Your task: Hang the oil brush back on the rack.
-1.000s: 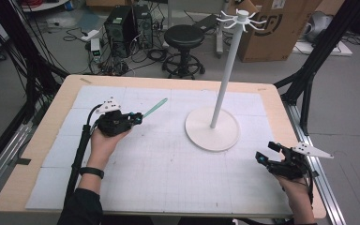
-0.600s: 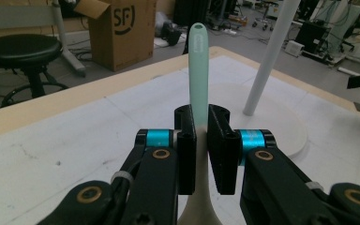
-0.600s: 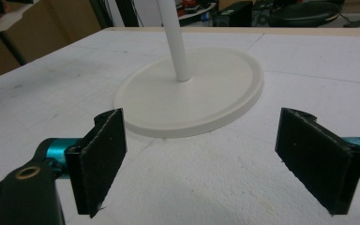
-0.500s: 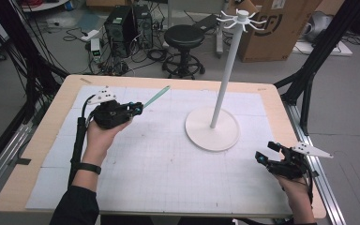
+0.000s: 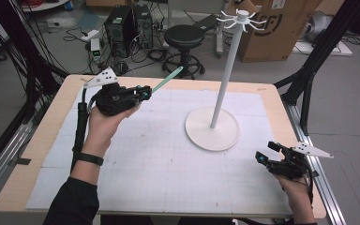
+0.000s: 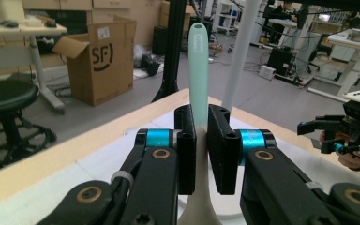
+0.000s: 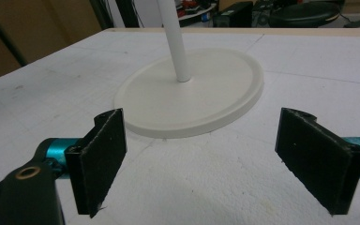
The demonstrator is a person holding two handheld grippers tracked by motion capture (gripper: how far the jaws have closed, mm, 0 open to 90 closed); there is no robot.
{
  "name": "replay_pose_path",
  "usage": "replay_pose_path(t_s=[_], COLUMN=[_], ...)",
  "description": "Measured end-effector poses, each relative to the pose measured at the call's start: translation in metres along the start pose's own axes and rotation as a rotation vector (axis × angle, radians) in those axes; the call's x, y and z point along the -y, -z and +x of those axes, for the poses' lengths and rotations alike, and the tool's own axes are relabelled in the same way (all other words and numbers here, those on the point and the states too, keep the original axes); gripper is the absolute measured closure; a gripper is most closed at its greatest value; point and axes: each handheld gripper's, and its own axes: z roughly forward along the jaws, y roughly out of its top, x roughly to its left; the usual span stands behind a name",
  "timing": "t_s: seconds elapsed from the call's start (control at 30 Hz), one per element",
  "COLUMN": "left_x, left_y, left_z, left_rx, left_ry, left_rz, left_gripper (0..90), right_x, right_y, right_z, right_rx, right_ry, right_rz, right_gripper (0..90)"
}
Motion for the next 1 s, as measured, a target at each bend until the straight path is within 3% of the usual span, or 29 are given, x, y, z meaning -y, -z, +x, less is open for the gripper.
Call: replay_pose_path(t_s=[0.13, 0.47, 0.7, 1.0], left_x=[-0.017, -0.057, -0.073, -0.084], left_y=[0.000, -0.011, -0.018, -0.017], left_z=[-0.005, -0.024, -0.034, -0.041], left_rx=[0.020, 0.035, 0.073, 0.085], left_ry=[0.008, -0.055, -0.058, -0.066], left_rz=[-0.030, -0.038, -0.066, -0.098], left_gripper=[82.2, 82.1, 82.2, 82.2], right_x=[0.000, 0.000, 0.000, -0.001], right_y=[0.000, 0.000, 0.000, 0.001], right_z=[0.000, -0.001, -0.001, -0.002], right_rx=[-0.001, 0.000, -0.002, -0.002], right_ry=[0.006, 0.004, 0.002, 0.001], right_rz=[-0.003, -0.003, -0.008, -0.009], right_gripper=[16.0, 16.0, 16.0, 16.0])
